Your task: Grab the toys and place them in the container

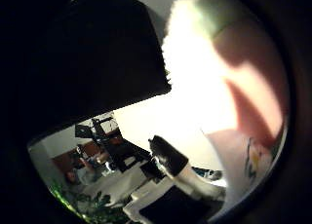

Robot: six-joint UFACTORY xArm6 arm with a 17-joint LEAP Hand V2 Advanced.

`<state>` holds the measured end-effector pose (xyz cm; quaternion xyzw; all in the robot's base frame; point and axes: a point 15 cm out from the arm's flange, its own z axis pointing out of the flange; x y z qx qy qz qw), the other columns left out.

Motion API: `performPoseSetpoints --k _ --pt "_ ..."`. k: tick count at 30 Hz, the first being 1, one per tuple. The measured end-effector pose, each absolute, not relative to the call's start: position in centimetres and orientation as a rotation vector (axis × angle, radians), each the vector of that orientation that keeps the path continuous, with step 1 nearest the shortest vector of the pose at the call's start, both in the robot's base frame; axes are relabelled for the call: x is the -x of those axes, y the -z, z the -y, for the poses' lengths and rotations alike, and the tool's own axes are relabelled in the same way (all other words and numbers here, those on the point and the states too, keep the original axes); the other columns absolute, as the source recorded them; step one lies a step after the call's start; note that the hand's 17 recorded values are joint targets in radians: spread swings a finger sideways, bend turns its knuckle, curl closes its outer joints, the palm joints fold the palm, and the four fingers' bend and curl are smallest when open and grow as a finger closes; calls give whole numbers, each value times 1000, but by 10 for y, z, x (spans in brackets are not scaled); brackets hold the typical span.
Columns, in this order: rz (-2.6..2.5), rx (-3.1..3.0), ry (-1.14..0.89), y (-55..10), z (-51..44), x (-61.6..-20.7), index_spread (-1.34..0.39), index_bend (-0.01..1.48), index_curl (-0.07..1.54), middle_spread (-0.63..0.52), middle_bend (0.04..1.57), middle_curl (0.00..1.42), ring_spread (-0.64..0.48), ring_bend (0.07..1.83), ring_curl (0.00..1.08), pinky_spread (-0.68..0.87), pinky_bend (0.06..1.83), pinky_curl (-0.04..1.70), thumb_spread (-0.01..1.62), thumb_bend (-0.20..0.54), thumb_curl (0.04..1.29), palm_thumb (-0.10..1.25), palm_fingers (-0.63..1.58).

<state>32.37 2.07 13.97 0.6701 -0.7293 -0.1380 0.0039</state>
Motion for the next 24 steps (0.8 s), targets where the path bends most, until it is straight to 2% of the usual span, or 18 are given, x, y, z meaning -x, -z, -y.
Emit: performPoseSetpoints --k 2,5,9,13,15,16,18,19,21,24 --pt "2266 -2089 445 -136 -22 -320 -107 147 241 79 370 368 99 677 311 364 549 268 1096 -18 317 521 399" --pt "2203 -2081 501 -133 -31 -307 -183 175 257 -61 510 413 -79 815 343 145 547 241 1087 -15 330 579 585" --pt "2181 -2090 503 -134 -34 -306 -284 185 280 -196 631 470 -243 939 383 -158 688 241 1077 -18 341 631 839" --pt "2092 -2061 541 -134 -28 -289 -350 186 311 -255 678 507 -294 970 406 -399 845 263 1067 -21 353 659 1028" --pt "2043 -2058 526 -141 -20 -288 -403 263 368 -272 754 545 -303 997 429 -492 925 300 1064 -14 364 694 1219" --pt "2034 -2061 510 -145 -17 -291 -418 346 405 -259 811 565 -298 1016 440 -494 936 311 1064 -13 369 709 1314" --pt "2041 -2059 503 -147 -13 -291 -423 485 481 -237 918 600 -280 1073 466 -487 977 343 1059 -13 383 744 1358" --pt "2042 -2057 498 -147 -11 -291 -411 593 538 -220 969 616 -270 1113 484 -469 1025 372 1053 -14 391 765 1359" --pt "2037 -2055 472 -150 -2 -291 -389 710 604 -201 1044 639 -258 1169 508 -428 1096 417 1044 -13 406 797 1338" --pt "2038 -2036 445 -156 14 -288 -352 826 681 -180 1157 675 -240 1261 550 -358 1213 487 1019 0 448 896 1273"
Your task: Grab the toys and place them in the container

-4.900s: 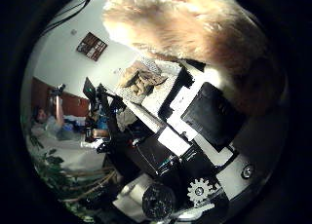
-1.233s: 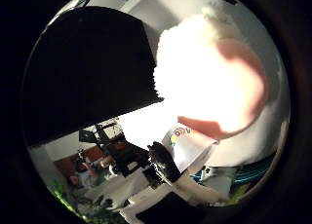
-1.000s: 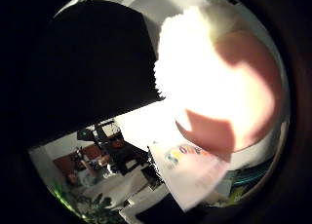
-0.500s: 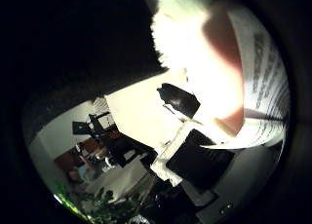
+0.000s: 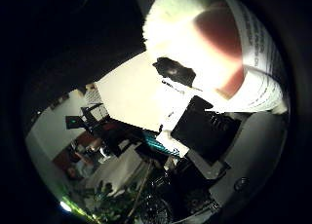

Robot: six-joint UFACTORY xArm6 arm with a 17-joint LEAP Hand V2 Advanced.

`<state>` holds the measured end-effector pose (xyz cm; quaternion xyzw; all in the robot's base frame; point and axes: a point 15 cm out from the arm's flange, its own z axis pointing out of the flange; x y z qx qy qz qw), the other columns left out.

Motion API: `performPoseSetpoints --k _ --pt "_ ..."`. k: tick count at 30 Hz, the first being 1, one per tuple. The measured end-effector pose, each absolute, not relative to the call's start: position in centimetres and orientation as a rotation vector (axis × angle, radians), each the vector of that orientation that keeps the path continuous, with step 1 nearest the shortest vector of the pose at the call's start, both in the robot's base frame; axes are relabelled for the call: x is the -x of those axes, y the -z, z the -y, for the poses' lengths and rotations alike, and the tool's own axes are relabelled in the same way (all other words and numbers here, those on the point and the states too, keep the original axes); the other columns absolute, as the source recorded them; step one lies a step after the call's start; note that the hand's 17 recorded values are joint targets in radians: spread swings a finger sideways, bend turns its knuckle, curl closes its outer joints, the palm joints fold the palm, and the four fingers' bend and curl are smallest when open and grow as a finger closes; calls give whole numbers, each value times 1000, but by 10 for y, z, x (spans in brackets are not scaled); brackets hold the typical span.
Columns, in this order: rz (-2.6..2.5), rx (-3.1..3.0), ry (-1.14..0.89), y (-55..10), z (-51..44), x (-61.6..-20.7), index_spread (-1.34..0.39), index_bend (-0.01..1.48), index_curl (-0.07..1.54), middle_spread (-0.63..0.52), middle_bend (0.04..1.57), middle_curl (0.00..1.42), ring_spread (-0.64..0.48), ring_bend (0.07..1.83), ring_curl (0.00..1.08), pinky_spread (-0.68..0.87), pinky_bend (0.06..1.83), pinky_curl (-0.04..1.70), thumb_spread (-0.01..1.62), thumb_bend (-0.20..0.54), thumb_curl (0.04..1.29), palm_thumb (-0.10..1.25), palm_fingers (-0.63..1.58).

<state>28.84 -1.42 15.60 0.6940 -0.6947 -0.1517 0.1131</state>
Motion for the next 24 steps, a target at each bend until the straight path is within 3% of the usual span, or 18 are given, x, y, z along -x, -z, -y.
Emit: performPoseSetpoints --k 6,13,24 --pt "2089 -2022 365 -182 45 -290 -316 937 778 -154 1288 731 -226 1378 638 -249 1392 624 875 -12 579 1060 1105" --pt "2159 -2079 252 -246 67 -296 -307 952 856 -144 1340 760 -236 1387 714 -200 1411 747 767 -19 685 1049 1040" --pt "2268 -2210 -45 -408 73 -313 -320 918 923 -140 1353 764 -246 1360 787 -176 1338 890 730 -19 764 1037 1040"
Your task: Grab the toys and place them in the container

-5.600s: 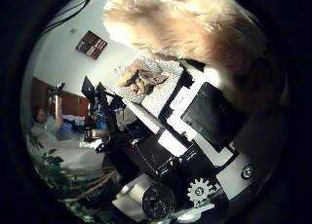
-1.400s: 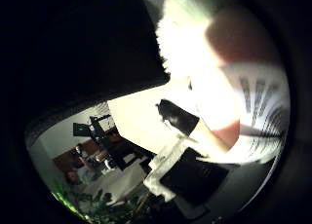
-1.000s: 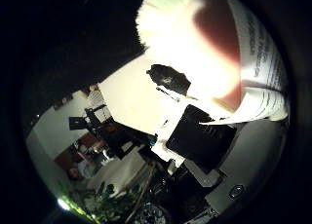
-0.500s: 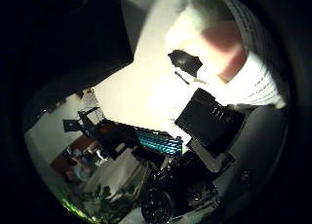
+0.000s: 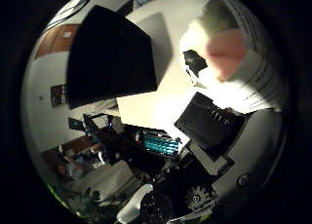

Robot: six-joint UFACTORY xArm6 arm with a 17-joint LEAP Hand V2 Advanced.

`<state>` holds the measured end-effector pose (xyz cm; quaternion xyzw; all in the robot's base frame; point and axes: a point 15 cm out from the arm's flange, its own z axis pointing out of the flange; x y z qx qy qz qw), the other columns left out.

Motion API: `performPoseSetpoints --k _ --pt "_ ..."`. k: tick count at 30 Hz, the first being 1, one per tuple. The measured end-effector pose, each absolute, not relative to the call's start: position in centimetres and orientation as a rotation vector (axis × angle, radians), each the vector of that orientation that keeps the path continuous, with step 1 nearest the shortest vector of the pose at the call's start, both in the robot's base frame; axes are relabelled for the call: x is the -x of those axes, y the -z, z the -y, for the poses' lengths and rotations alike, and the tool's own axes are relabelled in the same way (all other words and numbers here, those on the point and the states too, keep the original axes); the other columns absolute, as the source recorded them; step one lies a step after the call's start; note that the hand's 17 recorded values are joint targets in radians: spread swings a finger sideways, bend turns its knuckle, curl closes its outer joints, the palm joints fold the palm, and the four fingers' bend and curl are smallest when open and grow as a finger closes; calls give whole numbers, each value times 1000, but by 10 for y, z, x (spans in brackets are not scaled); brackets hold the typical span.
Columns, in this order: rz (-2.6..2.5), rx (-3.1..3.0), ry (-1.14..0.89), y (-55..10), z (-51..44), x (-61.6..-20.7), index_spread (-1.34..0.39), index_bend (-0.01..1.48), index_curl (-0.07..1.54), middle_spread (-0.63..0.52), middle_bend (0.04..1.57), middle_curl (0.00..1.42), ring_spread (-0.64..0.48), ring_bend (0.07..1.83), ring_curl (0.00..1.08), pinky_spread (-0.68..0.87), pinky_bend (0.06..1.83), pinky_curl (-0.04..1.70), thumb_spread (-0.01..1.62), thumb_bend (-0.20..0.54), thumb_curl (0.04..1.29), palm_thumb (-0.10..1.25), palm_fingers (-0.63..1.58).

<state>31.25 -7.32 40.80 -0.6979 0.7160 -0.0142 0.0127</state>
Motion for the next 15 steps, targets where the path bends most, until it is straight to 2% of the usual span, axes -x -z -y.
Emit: performPoseSetpoints --k 9,15 --pt "-1969 2218 223 -535 1 -319 -330 881 955 -139 1347 765 -250 1338 822 -180 1259 977 709 -20 796 1041 1058" --pt "-1788 2297 227 -566 -74 -313 -334 875 969 -140 1338 766 -252 1321 835 -187 1222 1027 706 -20 808 1040 1070"
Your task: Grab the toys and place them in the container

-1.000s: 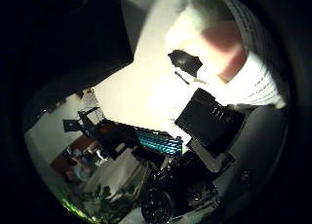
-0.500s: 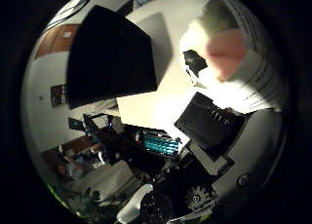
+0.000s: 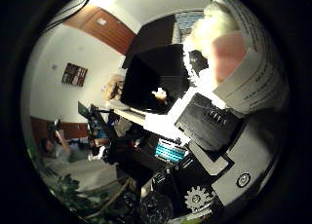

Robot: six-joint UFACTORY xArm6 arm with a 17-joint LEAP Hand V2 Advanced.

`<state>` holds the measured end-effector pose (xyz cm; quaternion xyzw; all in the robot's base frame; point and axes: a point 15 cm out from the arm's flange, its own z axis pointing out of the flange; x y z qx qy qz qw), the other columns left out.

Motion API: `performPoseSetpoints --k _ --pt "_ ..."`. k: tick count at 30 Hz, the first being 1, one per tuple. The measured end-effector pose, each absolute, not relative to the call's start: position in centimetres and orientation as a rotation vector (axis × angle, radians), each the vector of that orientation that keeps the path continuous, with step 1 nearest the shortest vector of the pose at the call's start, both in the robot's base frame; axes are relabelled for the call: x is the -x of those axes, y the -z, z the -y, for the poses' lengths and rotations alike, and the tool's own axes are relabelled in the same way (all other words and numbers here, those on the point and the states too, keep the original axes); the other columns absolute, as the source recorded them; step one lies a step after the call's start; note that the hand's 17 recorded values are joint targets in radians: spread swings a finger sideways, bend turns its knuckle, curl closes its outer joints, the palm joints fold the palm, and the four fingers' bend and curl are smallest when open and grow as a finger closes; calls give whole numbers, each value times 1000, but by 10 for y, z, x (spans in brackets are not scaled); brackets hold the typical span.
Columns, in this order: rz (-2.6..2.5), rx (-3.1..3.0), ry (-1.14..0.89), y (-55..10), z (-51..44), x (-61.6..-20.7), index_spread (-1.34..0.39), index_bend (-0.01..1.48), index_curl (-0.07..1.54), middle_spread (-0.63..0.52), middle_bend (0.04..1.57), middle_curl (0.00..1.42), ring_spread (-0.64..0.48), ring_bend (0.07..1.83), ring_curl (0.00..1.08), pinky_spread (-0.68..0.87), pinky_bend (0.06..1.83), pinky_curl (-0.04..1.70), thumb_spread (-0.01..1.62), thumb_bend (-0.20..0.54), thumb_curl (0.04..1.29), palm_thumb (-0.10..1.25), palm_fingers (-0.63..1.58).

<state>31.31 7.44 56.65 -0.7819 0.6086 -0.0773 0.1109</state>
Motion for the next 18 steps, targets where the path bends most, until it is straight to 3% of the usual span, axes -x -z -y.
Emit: performPoseSetpoints --k 18 --pt "-1532 2437 224 -545 -233 -346 -338 860 982 -142 1331 771 -258 1298 862 -209 1163 1110 680 -20 822 1046 1078"
